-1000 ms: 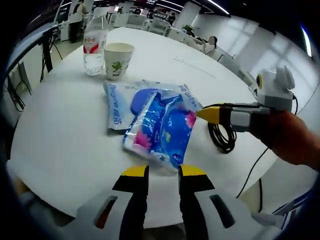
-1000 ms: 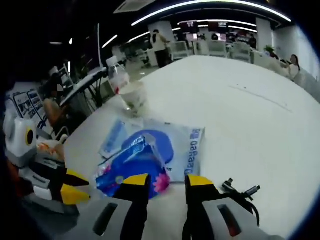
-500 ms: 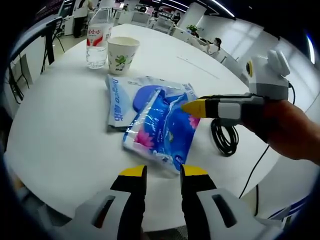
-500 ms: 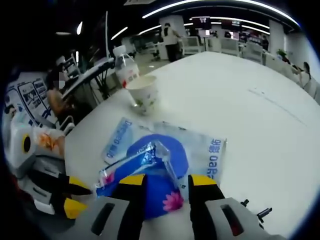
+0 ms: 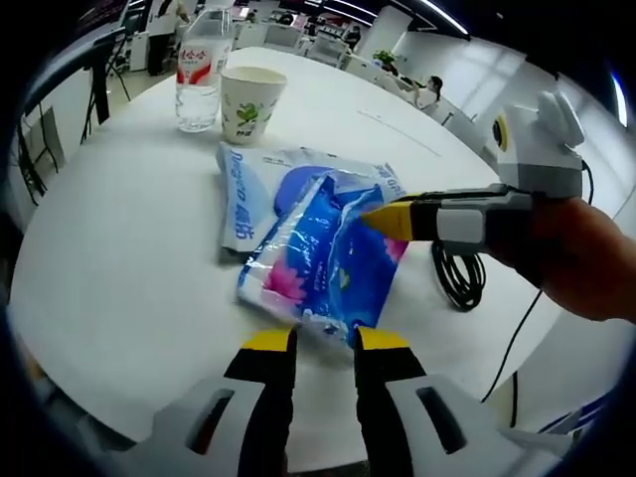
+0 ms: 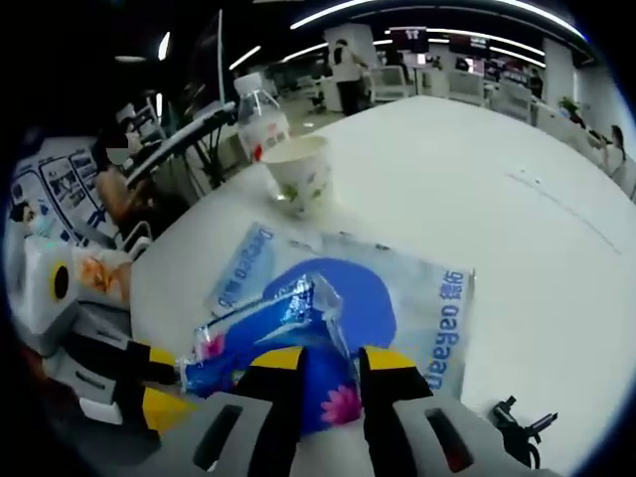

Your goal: Arrange the tabletop items into an orderly group along one side of the table until the central work area is clear of visible clutter.

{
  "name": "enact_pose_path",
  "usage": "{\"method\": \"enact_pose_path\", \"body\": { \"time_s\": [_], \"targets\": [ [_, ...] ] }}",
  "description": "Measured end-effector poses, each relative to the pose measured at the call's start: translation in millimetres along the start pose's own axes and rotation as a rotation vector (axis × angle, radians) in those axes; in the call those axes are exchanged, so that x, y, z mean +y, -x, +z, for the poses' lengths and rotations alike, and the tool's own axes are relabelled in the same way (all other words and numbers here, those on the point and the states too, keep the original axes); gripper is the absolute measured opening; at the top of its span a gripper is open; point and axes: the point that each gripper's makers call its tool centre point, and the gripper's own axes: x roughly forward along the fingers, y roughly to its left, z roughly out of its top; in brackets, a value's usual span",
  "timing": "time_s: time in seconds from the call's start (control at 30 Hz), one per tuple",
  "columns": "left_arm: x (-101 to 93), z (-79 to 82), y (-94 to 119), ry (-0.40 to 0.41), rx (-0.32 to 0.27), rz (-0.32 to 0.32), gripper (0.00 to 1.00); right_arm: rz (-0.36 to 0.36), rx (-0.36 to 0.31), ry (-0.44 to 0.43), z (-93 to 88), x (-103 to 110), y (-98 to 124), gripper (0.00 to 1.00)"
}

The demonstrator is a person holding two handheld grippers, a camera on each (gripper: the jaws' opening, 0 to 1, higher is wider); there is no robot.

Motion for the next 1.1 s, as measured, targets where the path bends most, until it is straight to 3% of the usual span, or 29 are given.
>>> {"method": "enact_pose_path", "body": {
  "time_s": [0.17, 0.33, 1.1],
  "targets": [
    [3.0, -0.7, 1, -0.014, 0.002, 0.01, 0.13, -0.007, -0.013, -0.004, -2.3, -1, 4, 0.06],
    [4.3, -3.7, 4, -0.018, 0.002, 0.018, 0.06, -0.017, -0.024, -0.022, -7.6, 0, 10, 0.02],
    [21.9, -1.8, 16, -0.012, -0.017, 0.055, 0.0, -0.069, -0.036, -0.106, -33.6, 14, 30, 0.0]
  ]
}}
